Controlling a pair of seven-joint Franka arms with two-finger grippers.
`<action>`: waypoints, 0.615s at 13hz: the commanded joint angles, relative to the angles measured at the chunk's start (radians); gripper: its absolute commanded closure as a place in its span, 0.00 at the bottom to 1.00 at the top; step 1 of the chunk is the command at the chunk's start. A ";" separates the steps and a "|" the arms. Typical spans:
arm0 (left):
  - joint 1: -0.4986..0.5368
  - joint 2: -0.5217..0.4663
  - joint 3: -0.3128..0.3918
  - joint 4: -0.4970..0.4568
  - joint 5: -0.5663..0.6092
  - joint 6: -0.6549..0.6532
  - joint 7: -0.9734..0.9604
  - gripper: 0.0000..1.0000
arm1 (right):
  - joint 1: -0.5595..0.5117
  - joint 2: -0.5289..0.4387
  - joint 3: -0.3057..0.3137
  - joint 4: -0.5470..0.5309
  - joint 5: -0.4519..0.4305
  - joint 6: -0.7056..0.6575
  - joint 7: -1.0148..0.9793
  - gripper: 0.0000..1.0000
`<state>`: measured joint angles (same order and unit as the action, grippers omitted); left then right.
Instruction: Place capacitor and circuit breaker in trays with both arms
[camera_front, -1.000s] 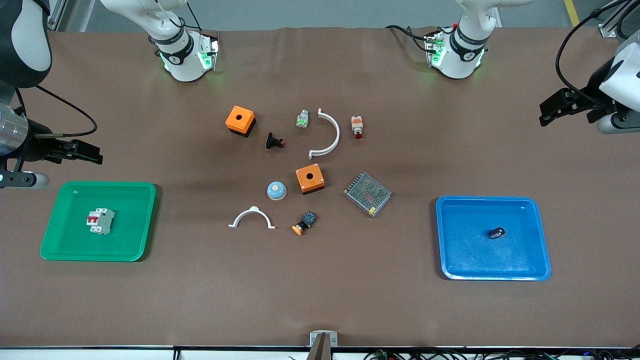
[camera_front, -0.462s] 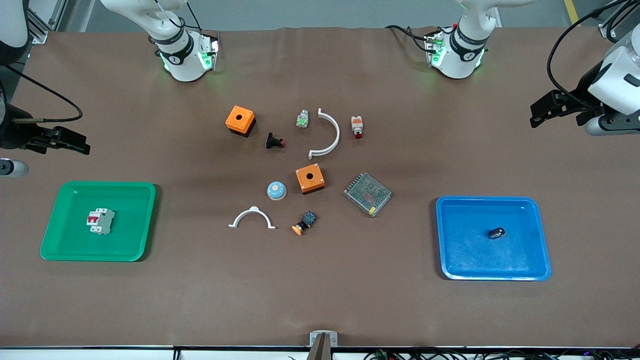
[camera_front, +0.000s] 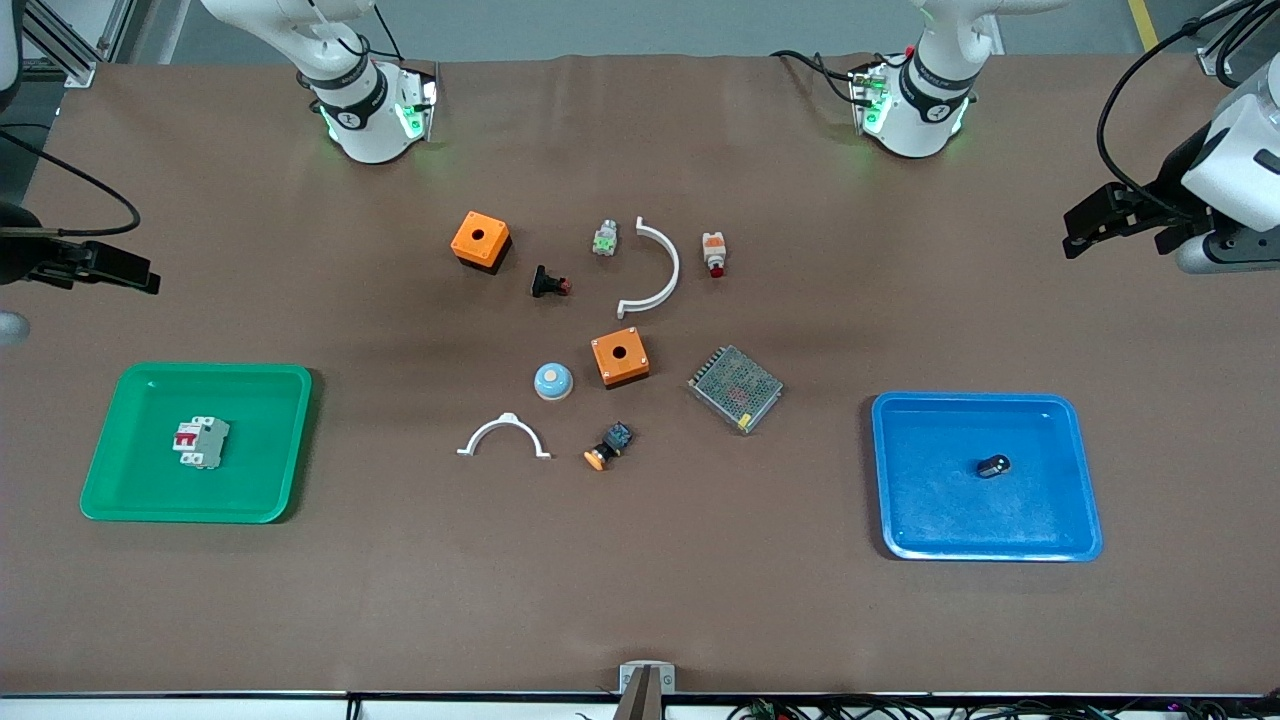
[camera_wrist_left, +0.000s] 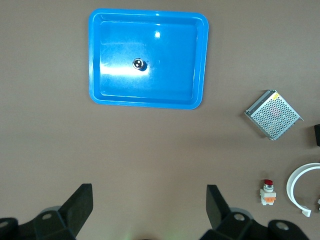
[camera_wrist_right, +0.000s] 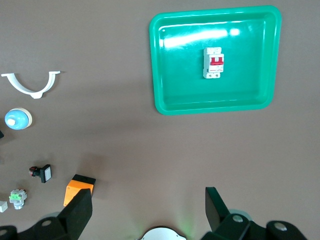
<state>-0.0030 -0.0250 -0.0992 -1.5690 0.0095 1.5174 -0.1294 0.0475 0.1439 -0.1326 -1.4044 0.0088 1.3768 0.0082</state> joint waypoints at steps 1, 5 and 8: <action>-0.005 -0.003 0.003 0.007 -0.008 0.004 0.020 0.00 | -0.012 -0.044 0.005 0.010 0.005 -0.002 0.001 0.00; -0.006 -0.004 0.000 0.007 0.001 -0.002 0.083 0.00 | -0.081 -0.044 0.004 0.004 0.014 0.001 -0.046 0.00; 0.006 -0.006 0.009 0.009 0.009 -0.005 0.181 0.00 | -0.086 -0.062 0.010 -0.002 0.019 -0.012 -0.057 0.00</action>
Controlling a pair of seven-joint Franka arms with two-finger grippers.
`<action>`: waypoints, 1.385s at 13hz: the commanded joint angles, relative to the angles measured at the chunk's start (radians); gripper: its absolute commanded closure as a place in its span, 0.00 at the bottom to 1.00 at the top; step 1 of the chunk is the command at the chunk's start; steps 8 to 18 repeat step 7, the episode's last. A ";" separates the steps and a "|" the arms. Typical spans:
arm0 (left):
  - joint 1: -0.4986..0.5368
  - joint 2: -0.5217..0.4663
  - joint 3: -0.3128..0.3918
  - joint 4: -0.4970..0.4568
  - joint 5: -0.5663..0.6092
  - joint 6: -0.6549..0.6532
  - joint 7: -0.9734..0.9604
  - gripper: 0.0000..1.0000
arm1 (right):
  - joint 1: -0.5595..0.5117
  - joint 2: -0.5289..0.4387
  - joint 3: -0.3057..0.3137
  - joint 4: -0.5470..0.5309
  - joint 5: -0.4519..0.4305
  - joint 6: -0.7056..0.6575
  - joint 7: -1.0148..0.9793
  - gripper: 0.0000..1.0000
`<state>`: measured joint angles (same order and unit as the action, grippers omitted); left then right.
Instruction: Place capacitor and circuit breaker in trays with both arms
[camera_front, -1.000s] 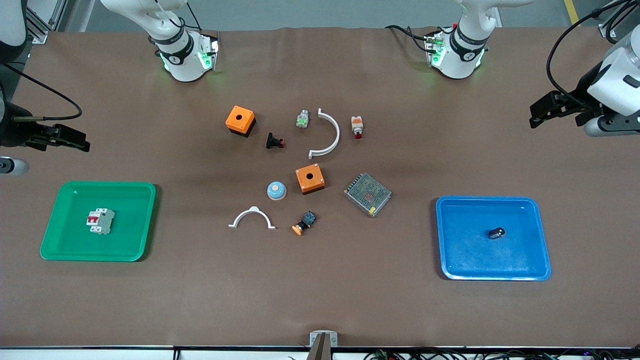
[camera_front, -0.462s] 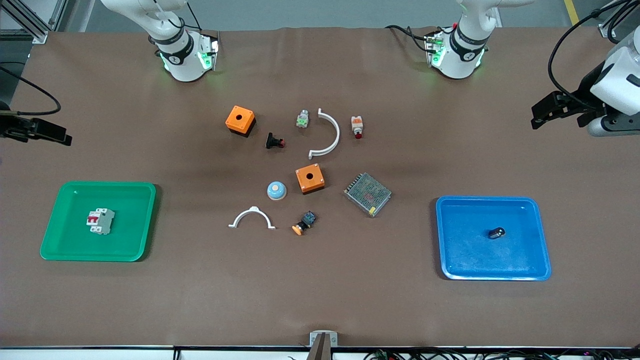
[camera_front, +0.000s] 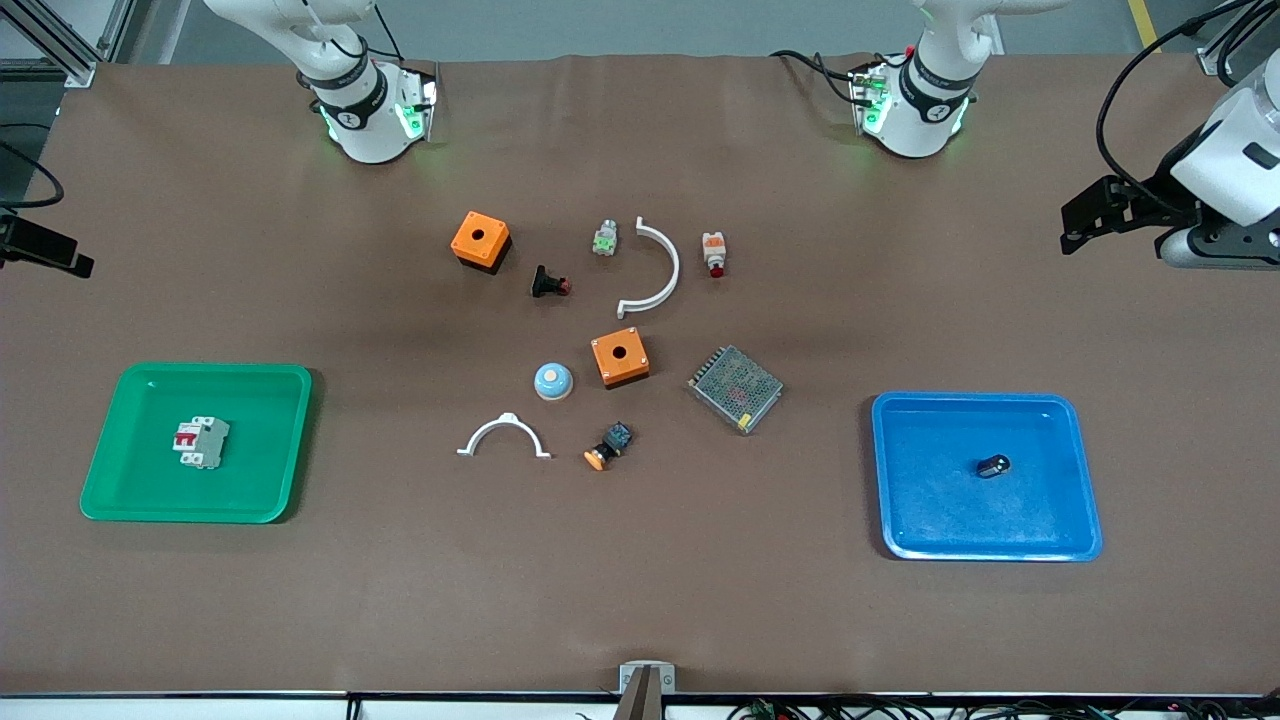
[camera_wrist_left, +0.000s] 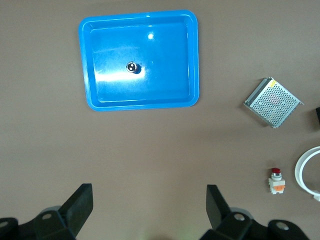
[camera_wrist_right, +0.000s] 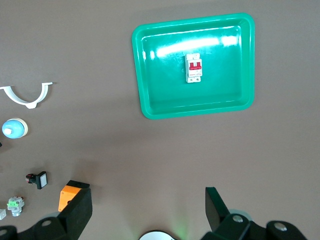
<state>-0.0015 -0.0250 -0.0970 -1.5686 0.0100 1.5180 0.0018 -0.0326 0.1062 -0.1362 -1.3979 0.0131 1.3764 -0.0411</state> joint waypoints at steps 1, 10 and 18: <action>0.003 -0.007 0.008 0.008 0.008 -0.007 0.047 0.00 | 0.002 -0.046 0.018 -0.024 0.014 -0.010 -0.003 0.00; 0.001 -0.004 0.005 0.015 0.058 -0.041 0.034 0.00 | 0.043 -0.221 0.033 -0.249 0.013 0.069 0.013 0.00; 0.001 -0.004 0.005 0.015 0.058 -0.041 0.034 0.00 | 0.043 -0.221 0.033 -0.249 0.013 0.069 0.013 0.00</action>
